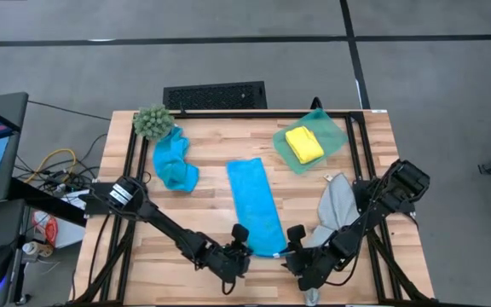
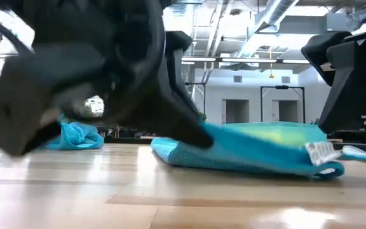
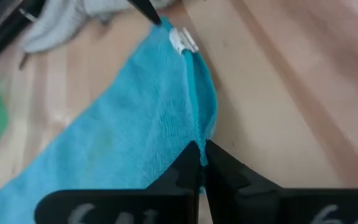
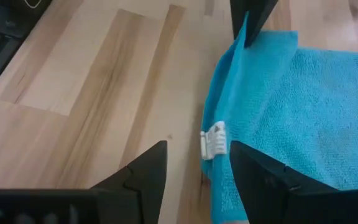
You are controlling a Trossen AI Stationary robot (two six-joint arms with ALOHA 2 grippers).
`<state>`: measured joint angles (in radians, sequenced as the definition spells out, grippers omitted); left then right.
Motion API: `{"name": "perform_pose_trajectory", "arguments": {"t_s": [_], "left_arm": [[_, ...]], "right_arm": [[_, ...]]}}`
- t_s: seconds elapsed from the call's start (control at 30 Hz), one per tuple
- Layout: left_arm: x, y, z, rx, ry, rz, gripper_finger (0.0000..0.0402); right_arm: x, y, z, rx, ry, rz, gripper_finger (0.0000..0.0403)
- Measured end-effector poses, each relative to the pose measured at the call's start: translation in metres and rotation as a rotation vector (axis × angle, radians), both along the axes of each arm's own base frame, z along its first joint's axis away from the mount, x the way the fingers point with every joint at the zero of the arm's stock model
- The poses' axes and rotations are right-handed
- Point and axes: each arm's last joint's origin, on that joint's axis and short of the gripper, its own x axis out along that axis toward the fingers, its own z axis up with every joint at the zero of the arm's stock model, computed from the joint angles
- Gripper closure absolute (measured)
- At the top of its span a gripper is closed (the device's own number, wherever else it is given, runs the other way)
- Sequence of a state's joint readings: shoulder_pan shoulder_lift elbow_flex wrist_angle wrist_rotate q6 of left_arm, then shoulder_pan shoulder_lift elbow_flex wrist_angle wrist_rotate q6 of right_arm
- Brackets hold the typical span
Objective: Fold microfiber towels
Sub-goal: Fold the right blue towel
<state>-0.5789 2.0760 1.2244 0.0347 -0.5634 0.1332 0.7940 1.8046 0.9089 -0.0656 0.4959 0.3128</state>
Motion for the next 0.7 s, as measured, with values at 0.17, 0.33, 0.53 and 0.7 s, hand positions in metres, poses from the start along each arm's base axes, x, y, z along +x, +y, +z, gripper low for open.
{"name": "perform_pose_trajectory", "arguments": {"t_s": [0.17, 0.33, 0.53, 0.7], "left_arm": [[-0.001, 0.000, 0.014, -0.027, -0.033, 0.008, 0.0400], [0.000, 0.000, 0.016, -0.033, -0.038, 0.011, 0.0401], [0.003, 0.006, 0.016, -0.037, -0.050, 0.044, 0.0401], [0.004, 0.008, 0.016, -0.044, -0.048, 0.057, 0.0401]], "right_arm": [[0.004, -0.002, 0.001, -0.007, -0.024, 0.006, 0.0204], [0.007, -0.004, -0.002, -0.014, -0.017, -0.004, 0.0204], [0.012, -0.004, -0.015, -0.028, -0.008, -0.020, 0.0204], [0.011, -0.008, -0.026, -0.063, 0.008, -0.079, 0.0204]]}}
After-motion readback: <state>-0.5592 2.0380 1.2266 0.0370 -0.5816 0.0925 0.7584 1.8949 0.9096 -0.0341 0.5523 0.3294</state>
